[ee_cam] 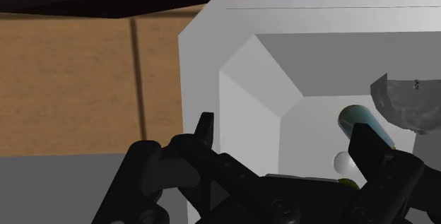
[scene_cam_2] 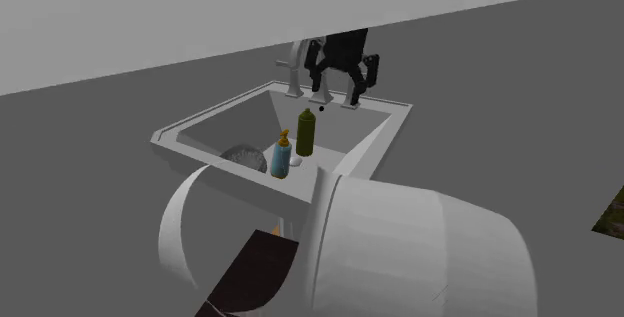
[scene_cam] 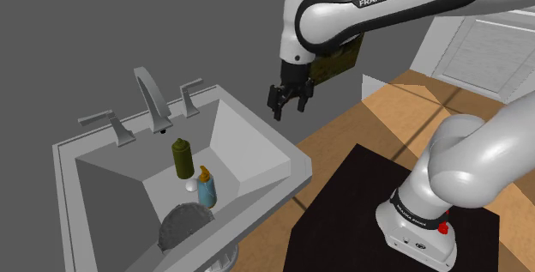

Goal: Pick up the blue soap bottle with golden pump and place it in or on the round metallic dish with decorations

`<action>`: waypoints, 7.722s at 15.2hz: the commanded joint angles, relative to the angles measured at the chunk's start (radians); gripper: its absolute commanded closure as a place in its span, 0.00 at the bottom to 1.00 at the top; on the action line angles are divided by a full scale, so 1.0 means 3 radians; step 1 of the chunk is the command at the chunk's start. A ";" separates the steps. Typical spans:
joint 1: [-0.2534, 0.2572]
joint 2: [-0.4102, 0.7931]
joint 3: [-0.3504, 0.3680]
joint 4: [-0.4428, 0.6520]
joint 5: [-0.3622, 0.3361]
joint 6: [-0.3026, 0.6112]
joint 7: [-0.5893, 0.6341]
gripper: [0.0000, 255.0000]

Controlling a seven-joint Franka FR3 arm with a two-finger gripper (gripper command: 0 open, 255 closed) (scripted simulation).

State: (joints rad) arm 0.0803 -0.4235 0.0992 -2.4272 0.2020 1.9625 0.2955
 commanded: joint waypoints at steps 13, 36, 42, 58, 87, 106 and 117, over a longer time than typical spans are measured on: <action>0.0231 0.1631 0.0376 0.0711 0.0067 0.1123 0.0470 0.00; 0.0609 0.3315 0.0380 0.1948 -0.0228 0.1725 0.0917 0.00; 0.0609 0.3315 0.0380 0.1948 -0.0228 0.1725 0.0917 1.00; 0.0590 0.3071 0.0396 0.1965 -0.0214 0.1469 0.0952 1.00; 0.0984 0.2604 0.0566 0.2592 -0.0342 0.0488 0.1718 1.00; 0.1223 0.2905 0.0605 0.2541 -0.0466 0.0875 0.1992 1.00; 0.1246 0.3140 0.0578 0.2380 -0.0501 0.1264 0.1963 1.00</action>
State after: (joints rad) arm 0.4526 0.5092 0.2737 -1.7123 0.0535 2.3307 0.8847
